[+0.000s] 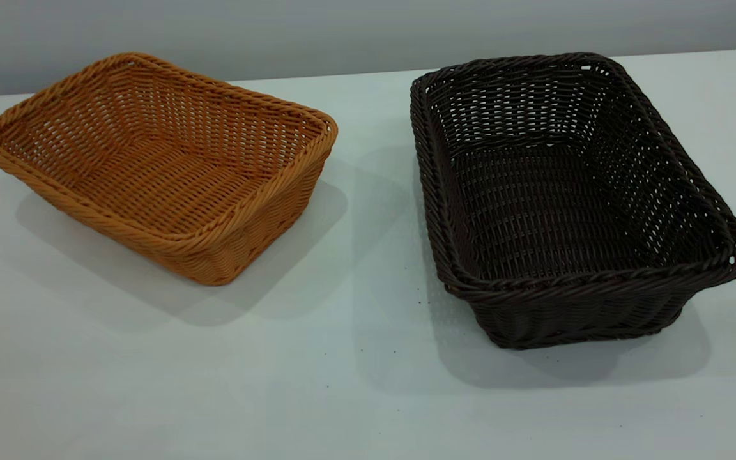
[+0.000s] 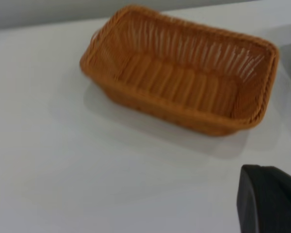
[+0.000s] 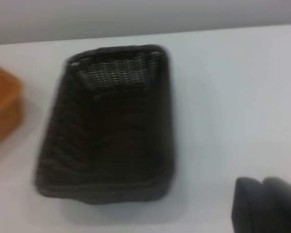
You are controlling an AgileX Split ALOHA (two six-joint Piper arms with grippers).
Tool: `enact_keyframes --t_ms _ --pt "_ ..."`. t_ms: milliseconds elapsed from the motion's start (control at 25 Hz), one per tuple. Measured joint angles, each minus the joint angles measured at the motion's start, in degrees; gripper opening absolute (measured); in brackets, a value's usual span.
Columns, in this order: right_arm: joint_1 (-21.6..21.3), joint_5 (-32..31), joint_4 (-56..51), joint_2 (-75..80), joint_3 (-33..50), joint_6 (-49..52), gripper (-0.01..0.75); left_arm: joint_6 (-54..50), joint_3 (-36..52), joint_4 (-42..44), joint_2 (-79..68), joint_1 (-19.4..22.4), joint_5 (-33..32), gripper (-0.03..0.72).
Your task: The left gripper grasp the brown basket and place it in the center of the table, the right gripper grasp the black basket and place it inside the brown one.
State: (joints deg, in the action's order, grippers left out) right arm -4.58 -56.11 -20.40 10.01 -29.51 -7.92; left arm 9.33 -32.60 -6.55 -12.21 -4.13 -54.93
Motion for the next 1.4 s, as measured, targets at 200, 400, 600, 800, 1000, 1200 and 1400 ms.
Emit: enact_keyframes --t_ms 200,400,600,800,1000,1200,1400 --pt "0.0 5.6 -9.8 9.7 0.0 -7.6 0.160 11.1 -3.7 -3.5 -11.0 0.0 6.3 0.064" --pt "0.0 6.7 -18.9 18.5 0.0 -16.2 0.255 22.0 -5.6 -4.2 -22.2 0.0 12.5 0.223" --pt "0.0 6.2 -29.1 25.5 0.0 -22.7 0.304 30.1 -5.6 -3.4 -32.9 -0.2 17.3 0.386" --pt "0.0 4.7 -38.6 30.9 0.0 -29.2 0.310 35.8 -5.6 -3.4 -41.3 -1.3 24.2 0.422" --pt "0.0 4.7 -46.4 35.1 0.0 -34.2 0.310 37.6 -5.6 -3.7 -47.8 -1.7 30.6 0.426" --pt "0.0 4.7 -50.5 38.0 0.0 -38.2 0.310 45.2 -5.6 0.9 -54.5 -4.0 31.6 0.426" --pt "0.0 4.3 -51.1 39.0 0.0 -37.0 0.310 51.5 -5.6 4.3 -61.4 -4.1 31.7 0.426"
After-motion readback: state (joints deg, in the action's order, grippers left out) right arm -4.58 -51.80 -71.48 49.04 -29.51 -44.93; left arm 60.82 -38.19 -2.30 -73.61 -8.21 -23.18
